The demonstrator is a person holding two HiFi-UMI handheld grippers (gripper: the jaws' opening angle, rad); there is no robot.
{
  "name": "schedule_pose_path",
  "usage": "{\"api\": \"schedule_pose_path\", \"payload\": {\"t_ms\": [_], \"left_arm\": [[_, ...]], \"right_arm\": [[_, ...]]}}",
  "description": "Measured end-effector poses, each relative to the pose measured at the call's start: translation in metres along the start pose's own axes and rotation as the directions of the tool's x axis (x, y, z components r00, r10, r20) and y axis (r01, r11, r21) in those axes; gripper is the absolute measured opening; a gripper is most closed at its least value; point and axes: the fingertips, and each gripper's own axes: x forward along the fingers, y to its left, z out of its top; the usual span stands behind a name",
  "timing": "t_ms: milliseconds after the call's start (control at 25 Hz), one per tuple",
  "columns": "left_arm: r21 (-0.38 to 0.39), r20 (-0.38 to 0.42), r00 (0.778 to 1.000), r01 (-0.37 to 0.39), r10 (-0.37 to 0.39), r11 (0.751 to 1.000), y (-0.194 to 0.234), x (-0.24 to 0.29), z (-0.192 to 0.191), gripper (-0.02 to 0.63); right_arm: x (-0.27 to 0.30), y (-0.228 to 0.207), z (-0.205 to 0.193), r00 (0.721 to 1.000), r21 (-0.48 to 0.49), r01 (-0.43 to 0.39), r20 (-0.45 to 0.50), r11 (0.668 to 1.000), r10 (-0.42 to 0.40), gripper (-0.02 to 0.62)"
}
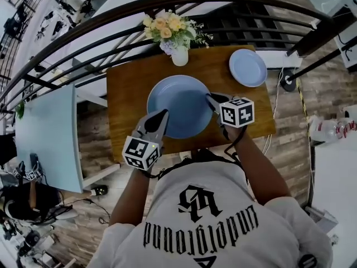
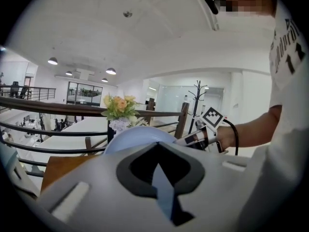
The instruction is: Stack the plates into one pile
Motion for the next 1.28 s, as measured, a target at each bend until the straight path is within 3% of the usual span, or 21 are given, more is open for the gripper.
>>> {"api": "schedule_pose_path", "payload": {"t_ms": [440,640,920,1280], "left_arm": [[0.029,0.008,0.995,0.101,-0.101,0.995,-0.004,-0.003,0.002,0.046],[0.056,0.013,0.991,0.135,-0.136,0.989,-0.012,0.01,0.014,0.046],[0.074,-0.004,0.988,0.157,-0.157,0.985,-0.045,0.057,0.025,0.046],[0.042,0.01,0.99,0.141,-0.142,0.989,-0.088,0.116,0.029,0.046]], "right_arm": [[-0.028,-0.007,-0.029,0.994,0.093,0.09,0.053,0.992,-0.096,0.02],[-0.038,-0.016,-0.025,0.99,0.109,0.11,0.079,0.988,-0.119,0.021],[-0.069,-0.069,-0.012,0.984,0.139,0.127,0.11,0.982,-0.143,0.021],[-0.105,-0.139,-0.001,0.986,0.133,0.126,0.09,0.983,-0.139,0.021]]}}
